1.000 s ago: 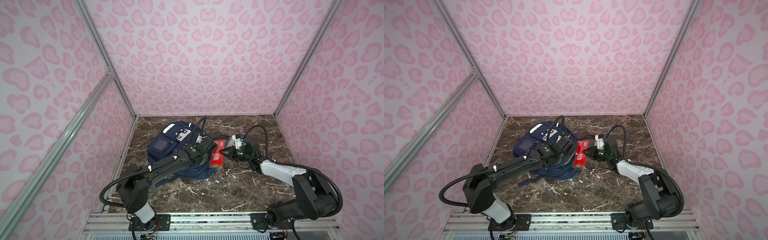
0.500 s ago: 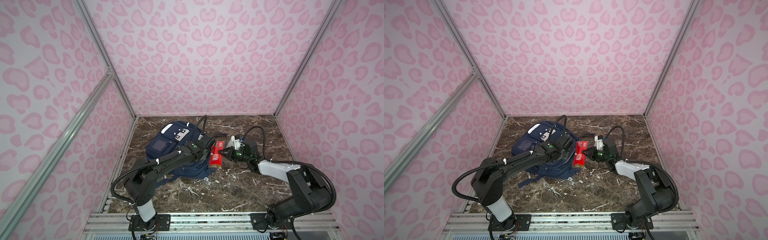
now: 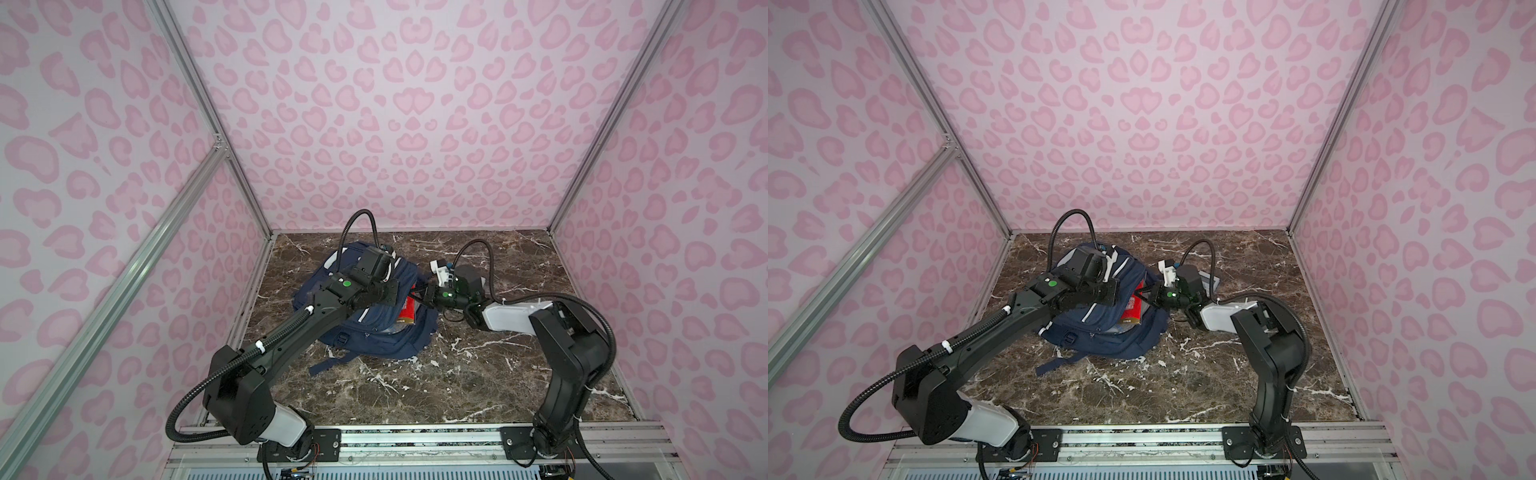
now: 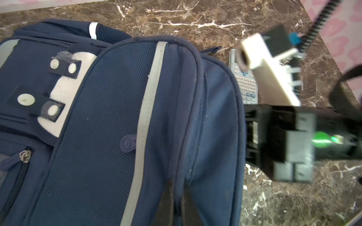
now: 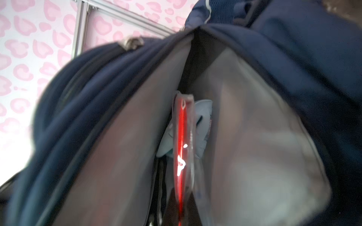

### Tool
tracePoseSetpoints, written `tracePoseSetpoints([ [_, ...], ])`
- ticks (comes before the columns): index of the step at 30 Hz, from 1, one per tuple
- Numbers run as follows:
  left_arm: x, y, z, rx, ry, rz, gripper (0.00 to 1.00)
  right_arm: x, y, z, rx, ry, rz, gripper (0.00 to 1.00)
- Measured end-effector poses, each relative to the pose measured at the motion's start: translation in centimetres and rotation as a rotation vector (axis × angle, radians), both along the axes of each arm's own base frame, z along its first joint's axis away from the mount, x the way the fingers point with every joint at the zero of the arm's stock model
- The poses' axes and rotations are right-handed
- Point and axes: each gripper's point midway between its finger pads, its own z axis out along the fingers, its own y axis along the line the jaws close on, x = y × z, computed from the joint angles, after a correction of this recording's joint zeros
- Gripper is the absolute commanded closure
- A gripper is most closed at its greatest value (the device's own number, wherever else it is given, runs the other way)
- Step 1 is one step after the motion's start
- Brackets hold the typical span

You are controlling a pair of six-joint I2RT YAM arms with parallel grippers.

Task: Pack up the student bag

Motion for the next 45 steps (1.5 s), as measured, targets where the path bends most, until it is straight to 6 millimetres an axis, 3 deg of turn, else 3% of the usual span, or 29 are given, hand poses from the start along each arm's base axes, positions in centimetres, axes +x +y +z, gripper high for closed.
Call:
tracePoseSetpoints([
  [6, 0.1, -0.1, 0.0, -0.008, 0.004, -0.004, 0.97, 0.9, 6.3, -1.9, 0.068, 0.034, 0.010, 0.99],
  [9, 0.5, -0.2, -0.2, -0.020, 0.005, 0.010, 0.97, 0.7, 7.2, -1.9, 0.038, 0.034, -0.010, 0.67],
  [12, 0.7, -0.2, -1.3, -0.038, 0.014, 0.033, 0.97, 0.0, 4.8, -2.1, 0.004, 0.048, -0.044, 0.44],
  [15, 0.7, -0.1, -2.7, -0.061, 0.029, 0.065, 0.97, 0.5, 0.5, -2.2, -0.025, 0.049, -0.124, 0.41],
  [19, 1.1, -0.2, -3.3, -0.090, 0.036, 0.096, 0.97, -0.9, -2.7, -2.0, -0.072, 0.042, -0.150, 0.45],
  [22, 1.4, -0.7, -4.4, -0.107, 0.059, 0.110, 0.77, -2.9, -5.5, -2.6, -0.117, 0.066, -0.173, 0.46],
  [24, 1.2, -0.7, -5.1, -0.124, 0.081, 0.117, 0.46, -4.5, -7.5, -2.8, -0.177, 0.075, -0.198, 0.36],
  [26, 1.1, 0.1, -4.9, -0.155, 0.092, 0.139, 0.27, -6.9, -8.4, -1.8, -0.249, 0.047, -0.197, 0.23],
  [30, 1.1, 2.8, -1.7, -0.253, 0.048, 0.204, 0.16, -11.5, -9.3, 0.4, -0.406, -0.050, -0.190, 0.17],
  [32, 0.4, 4.3, -0.3, -0.296, 0.011, 0.229, 0.17, -13.4, -9.7, 0.4, -0.478, -0.066, -0.176, 0.16],
  [34, -1.1, 5.8, -0.2, -0.343, 0.011, 0.265, 0.18, -15.2, -9.9, -0.1, -0.554, -0.077, -0.160, 0.12],
  [36, -2.8, 7.4, -1.8, -0.388, 0.046, 0.306, 0.19, -17.4, -8.8, -0.4, -0.620, -0.111, -0.105, 0.10],
  [39, -4.9, 9.3, -5.9, -0.423, 0.134, 0.388, 0.19, -19.5, -5.7, -0.3, -0.680, -0.190, -0.030, 0.10],
  [42, -6.2, 9.9, -8.6, -0.461, 0.183, 0.436, 0.19, -20.2, -2.4, -0.7, -0.715, -0.254, 0.012, 0.22],
  [45, -6.3, 10.5, -9.8, -0.485, 0.176, 0.485, 0.23, -20.6, 0.9, -1.1, -0.711, -0.304, 0.042, 0.35],
])
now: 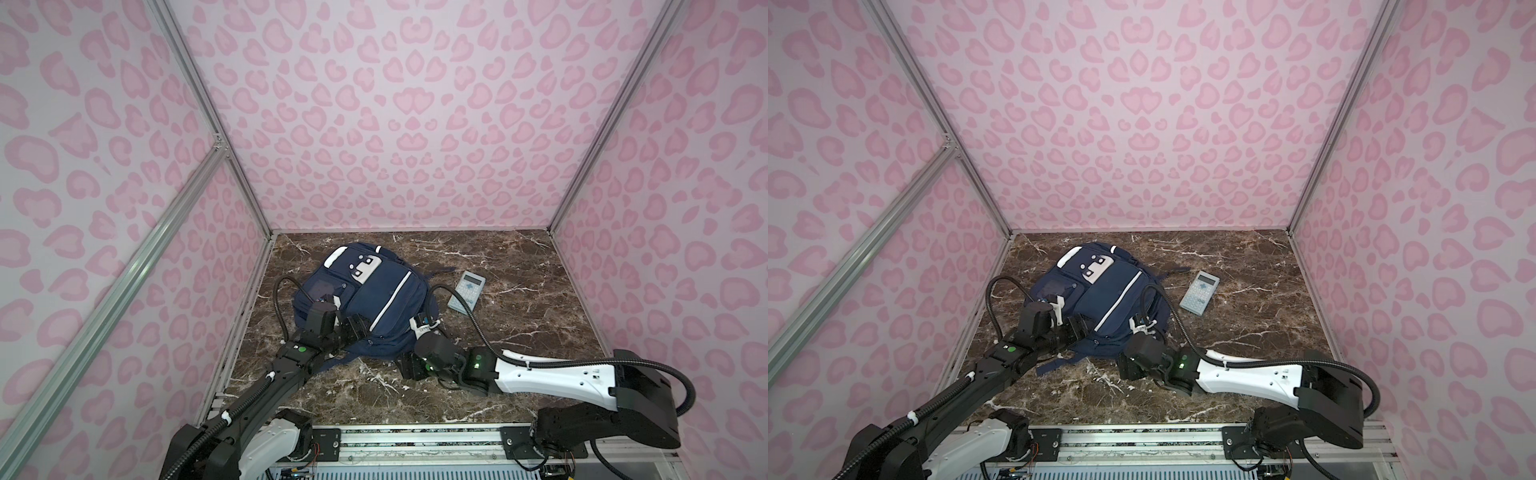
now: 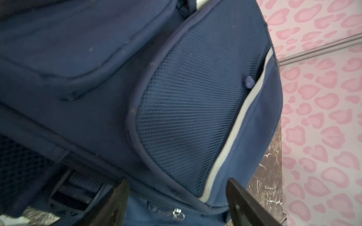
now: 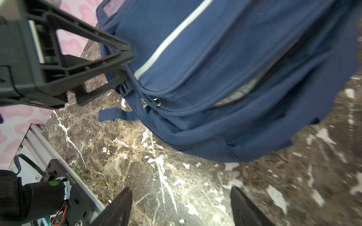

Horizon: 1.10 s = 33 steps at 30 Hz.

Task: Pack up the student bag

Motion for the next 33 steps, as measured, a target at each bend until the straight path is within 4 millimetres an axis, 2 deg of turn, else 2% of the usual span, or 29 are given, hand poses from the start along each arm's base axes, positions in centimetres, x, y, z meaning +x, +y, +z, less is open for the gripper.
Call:
tracePoseSetpoints([
  [2, 0.4, 0.6, -0.7, 0.013, 0.001, 0.037, 0.29, 0.0, 2.2, -0.5, 0.013, -0.011, 0.029, 0.41],
  [3, 0.7, 0.7, -0.9, 0.014, 0.003, 0.053, 0.39, 0.1, 3.1, -0.9, 0.015, -0.015, 0.037, 0.42],
  [4, 0.9, 0.7, -1.1, 0.015, 0.005, 0.060, 0.45, 0.4, 3.7, -1.2, 0.017, -0.018, 0.037, 0.43],
  [6, 1.4, 0.8, -1.7, 0.026, 0.010, 0.069, 0.72, 1.0, 5.1, -2.0, 0.006, -0.021, 0.042, 0.44],
  [8, 1.8, 0.7, -1.9, 0.028, 0.019, 0.073, 0.85, 1.6, 6.4, -2.6, -0.003, -0.024, 0.050, 0.49],
  [11, 2.1, 0.6, -1.6, 0.021, 0.012, 0.075, 0.97, 2.4, 7.7, -3.5, -0.008, -0.029, 0.061, 0.54],
  [14, 2.2, 0.4, -1.4, 0.012, 0.006, 0.071, 0.97, 3.8, 8.3, -4.2, -0.023, -0.034, 0.047, 0.64],
  [17, 2.2, 0.2, -1.3, -0.006, 0.005, 0.068, 0.97, 5.2, 8.1, -4.2, -0.020, -0.038, 0.015, 0.72],
  [20, 2.2, -0.1, -1.1, -0.032, 0.009, 0.065, 0.97, 5.2, 7.8, -3.9, -0.024, -0.043, -0.001, 0.77],
  [23, 2.0, -0.7, -0.8, -0.084, 0.020, 0.063, 0.97, 4.5, 7.2, -3.3, 0.003, -0.037, -0.017, 0.75],
  [25, 1.8, -1.1, -0.4, -0.127, 0.024, 0.060, 0.97, 4.4, 6.5, -4.0, 0.013, -0.021, -0.032, 0.69],
  [28, 1.5, -1.5, 0.4, -0.174, 0.016, 0.056, 0.97, 5.6, 5.9, -4.8, -0.005, -0.016, -0.058, 0.69],
  [30, 1.6, -1.5, 1.2, -0.194, -0.005, 0.061, 0.97, 6.7, 6.7, -4.3, 0.010, -0.024, -0.060, 0.69],
  [33, 1.7, -1.5, 1.9, -0.206, -0.024, 0.063, 0.97, 7.5, 6.8, -4.0, 0.008, -0.045, -0.054, 0.69],
])
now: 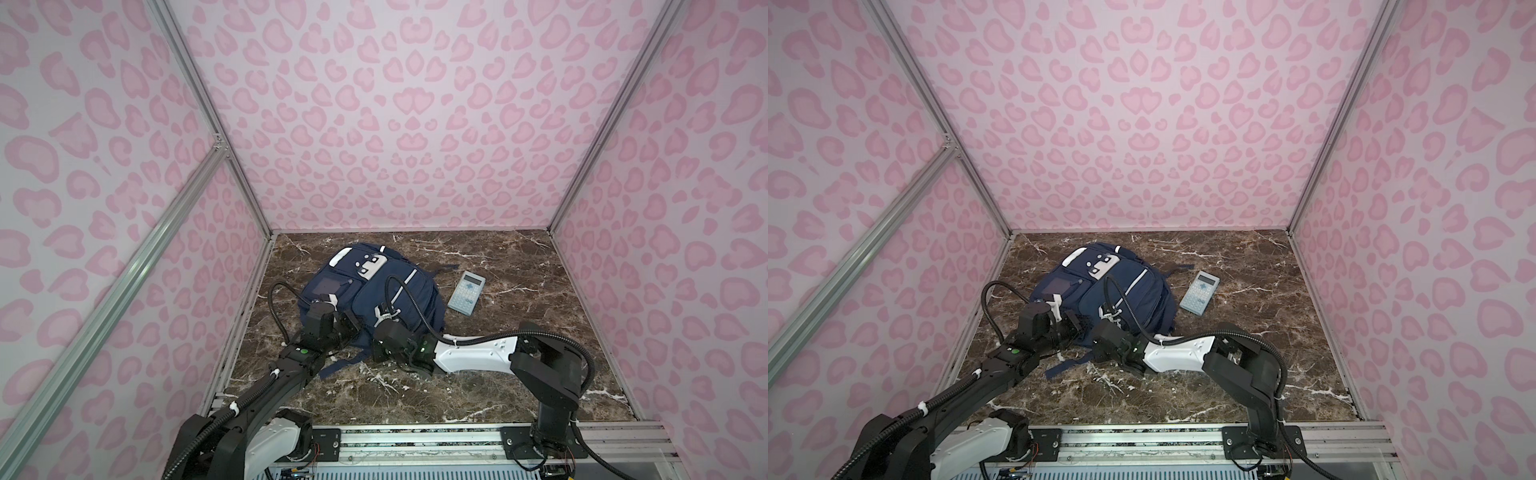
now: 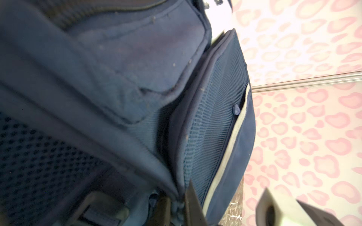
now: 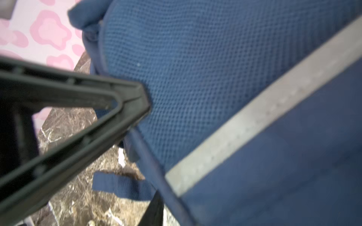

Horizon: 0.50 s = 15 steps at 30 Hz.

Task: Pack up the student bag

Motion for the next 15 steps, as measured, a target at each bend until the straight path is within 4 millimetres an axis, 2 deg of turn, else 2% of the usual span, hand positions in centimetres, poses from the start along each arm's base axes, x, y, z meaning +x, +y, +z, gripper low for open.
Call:
tracePoseSetpoints([
  [4, 0.1, -0.3, -0.4, -0.015, 0.012, -0.010, 0.97, 0.0, 0.0, 0.1, -0.026, -0.033, 0.022, 0.73],
  [6, 0.0, -0.4, -0.8, -0.023, 0.021, -0.011, 0.97, 0.2, 0.1, 0.4, -0.036, -0.050, 0.020, 0.82],
  [8, 0.1, -0.4, -0.6, -0.026, 0.011, -0.008, 0.97, 0.6, -0.2, 0.5, -0.043, -0.056, 0.010, 0.96],
  [9, 0.1, -0.3, -0.5, -0.026, 0.004, -0.006, 0.97, 0.9, -0.4, 0.4, -0.049, -0.056, 0.006, 1.00],
  [15, -0.2, -0.1, 0.1, -0.032, -0.007, -0.022, 0.97, 0.2, -1.3, 1.7, -0.088, -0.094, 0.021, 1.00],
])
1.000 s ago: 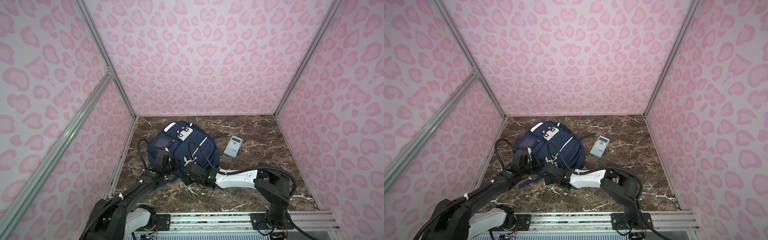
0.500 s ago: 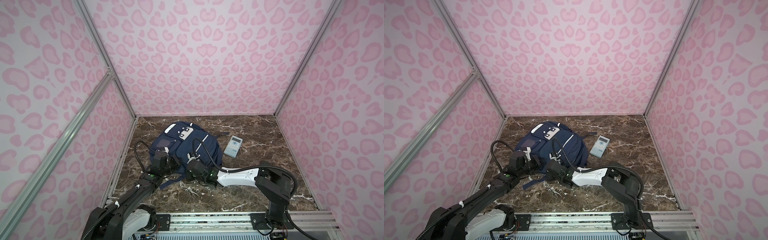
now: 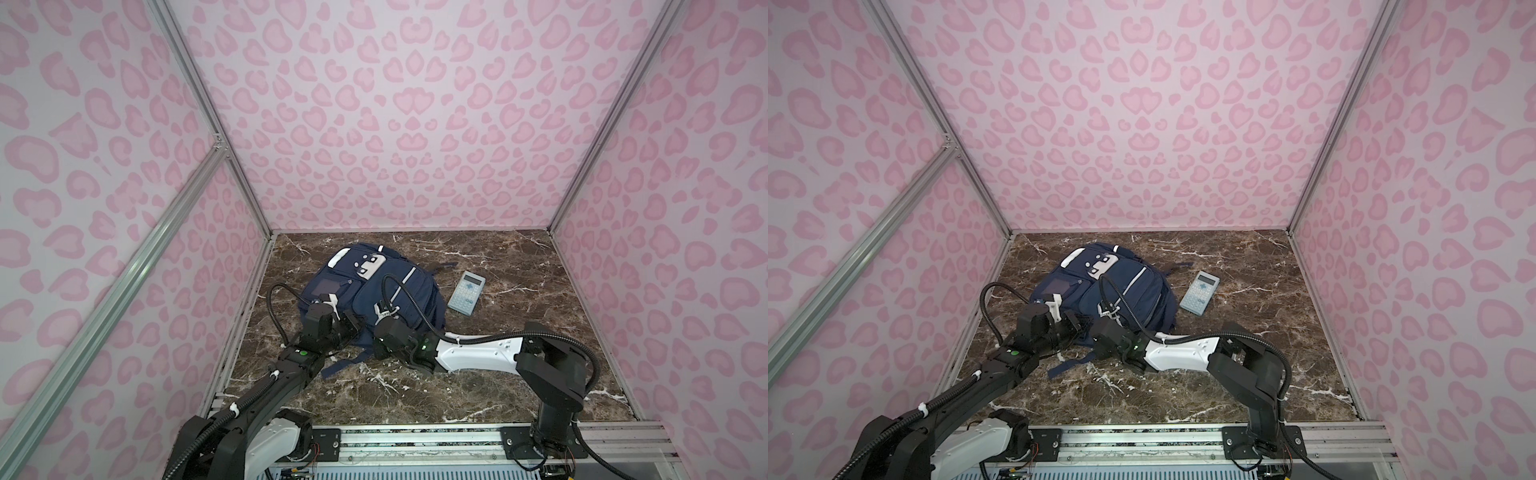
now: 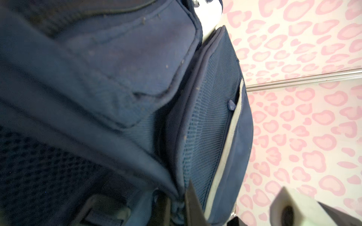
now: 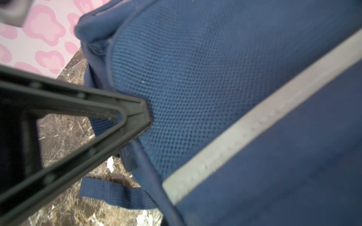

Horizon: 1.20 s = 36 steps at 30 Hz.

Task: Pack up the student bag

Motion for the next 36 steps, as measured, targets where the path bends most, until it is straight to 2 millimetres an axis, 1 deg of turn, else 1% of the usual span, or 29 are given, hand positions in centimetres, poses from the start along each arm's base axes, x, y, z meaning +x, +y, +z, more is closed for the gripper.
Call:
tracePoseSetpoints([
  [6, -0.3, 0.7, 0.0, -0.007, 0.013, -0.016, 0.97, -1.2, -3.1, 0.2, -0.064, 0.024, 0.010, 1.00],
  [11, -0.6, 1.2, -0.2, 0.008, 0.023, -0.021, 0.97, -1.3, -6.5, 0.0, -0.139, 0.041, -0.005, 1.00],
  [13, -0.8, 1.5, -0.5, 0.023, 0.030, -0.018, 0.97, -0.6, -8.5, -0.1, -0.159, 0.064, -0.031, 1.00],
  [15, -0.9, 1.7, -0.8, 0.037, 0.032, -0.021, 0.97, 0.6, -10.8, -0.5, -0.182, 0.085, -0.056, 1.00],
  [18, -1.1, 1.9, -2.0, 0.061, 0.047, -0.021, 0.97, 2.0, -14.2, -1.2, -0.247, 0.102, -0.076, 1.00],
  [19, -1.1, 2.0, -2.4, 0.066, 0.056, -0.023, 0.97, 2.2, -14.8, -1.2, -0.263, 0.104, -0.076, 1.00],
  [20, -1.2, 2.0, -2.7, 0.068, 0.063, -0.024, 0.97, 2.3, -15.0, -1.3, -0.272, 0.109, -0.063, 1.00],
  [22, -1.1, 1.8, -2.7, 0.062, 0.061, -0.029, 0.97, 1.8, -14.5, -1.2, -0.265, 0.113, -0.024, 1.00],
  [24, -1.1, 1.7, -2.4, 0.051, 0.053, -0.030, 0.96, 0.3, -13.0, -0.8, -0.232, 0.097, 0.037, 1.00],
  [25, -1.2, 1.6, -2.1, 0.044, 0.049, -0.031, 0.93, -0.4, -12.4, -0.6, -0.212, 0.091, 0.060, 0.98],
  [26, -1.2, 1.6, -1.7, 0.035, 0.040, -0.028, 0.86, -1.4, -11.5, -0.6, -0.170, 0.092, 0.085, 0.93],
  [27, -1.2, 1.6, -1.1, 0.029, 0.026, -0.026, 0.76, -2.3, -10.9, -0.8, -0.136, 0.097, 0.105, 0.82],
  [28, -1.2, 1.6, -0.6, 0.027, 0.016, -0.025, 0.65, -2.9, -10.5, -1.1, -0.109, 0.105, 0.113, 0.77],
  [29, -1.2, 1.6, 0.2, 0.024, 0.001, -0.026, 0.52, -3.3, -10.2, -1.6, -0.084, 0.118, 0.112, 0.72],
  [30, -1.2, 1.6, 1.1, 0.020, -0.014, -0.027, 0.47, -3.4, -9.9, -1.9, -0.074, 0.122, 0.115, 0.69],
  [32, -1.2, 1.5, 2.3, 0.019, -0.044, -0.031, 0.46, -2.9, -8.9, -1.7, -0.047, 0.115, 0.107, 0.68],
  [33, -1.2, 1.5, 2.6, 0.024, -0.055, -0.035, 0.45, -2.5, -8.4, -1.3, -0.036, 0.107, 0.105, 0.68],
  [35, -1.4, 1.6, 2.4, 0.030, -0.056, -0.041, 0.40, -1.4, -7.3, -0.1, -0.006, 0.079, 0.099, 0.68],
  [36, -1.6, 1.5, 2.0, 0.029, -0.049, -0.045, 0.33, -1.0, -6.9, 0.5, 0.006, 0.068, 0.096, 0.68],
])
